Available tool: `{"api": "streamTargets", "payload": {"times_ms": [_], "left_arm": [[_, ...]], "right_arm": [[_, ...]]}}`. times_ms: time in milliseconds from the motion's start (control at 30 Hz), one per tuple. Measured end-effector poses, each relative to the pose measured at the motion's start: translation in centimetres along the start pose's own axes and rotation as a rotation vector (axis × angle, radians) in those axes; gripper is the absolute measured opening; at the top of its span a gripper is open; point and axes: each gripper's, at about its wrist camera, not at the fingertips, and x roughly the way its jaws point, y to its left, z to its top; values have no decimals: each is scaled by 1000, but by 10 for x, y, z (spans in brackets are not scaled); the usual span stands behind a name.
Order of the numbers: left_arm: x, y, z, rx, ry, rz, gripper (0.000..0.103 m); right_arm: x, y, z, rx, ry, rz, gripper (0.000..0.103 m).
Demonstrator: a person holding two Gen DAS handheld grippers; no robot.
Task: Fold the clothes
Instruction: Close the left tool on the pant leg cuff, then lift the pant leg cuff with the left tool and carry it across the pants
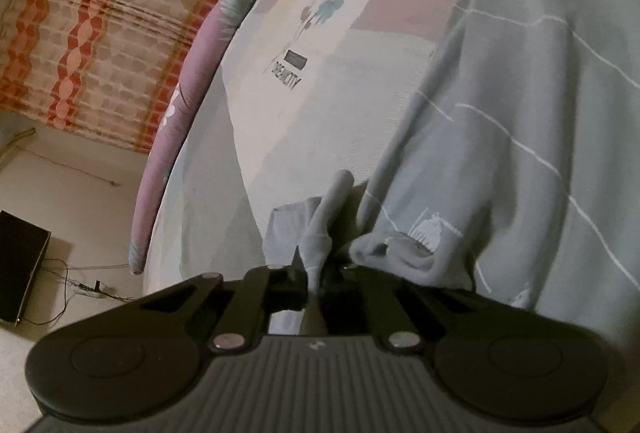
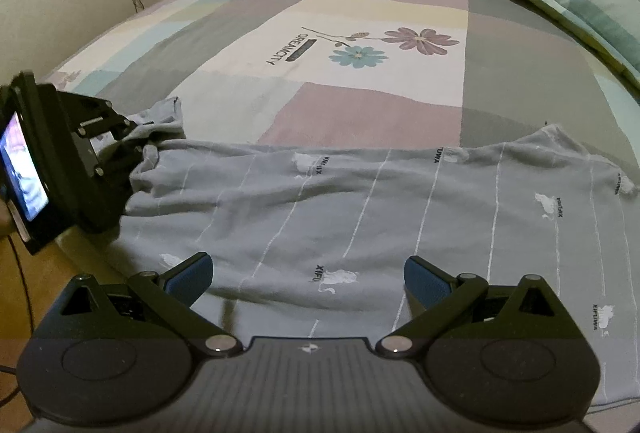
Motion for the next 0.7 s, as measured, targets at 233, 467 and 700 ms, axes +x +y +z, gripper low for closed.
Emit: {"api": "streamTargets", "payload": {"times_ms": [233, 467, 700], "left_arm": [[-2, 15, 2, -72, -3, -37, 3], [-16, 55, -2, -224, -29, -91, 3], [-36, 86, -22, -383, -53, -102, 3]], "right_arm": [[2, 0, -3, -6, 12, -7, 103], [-2, 2, -2, -8, 3, -8, 103], [-5, 7, 0, -19, -1, -11, 103]]}}
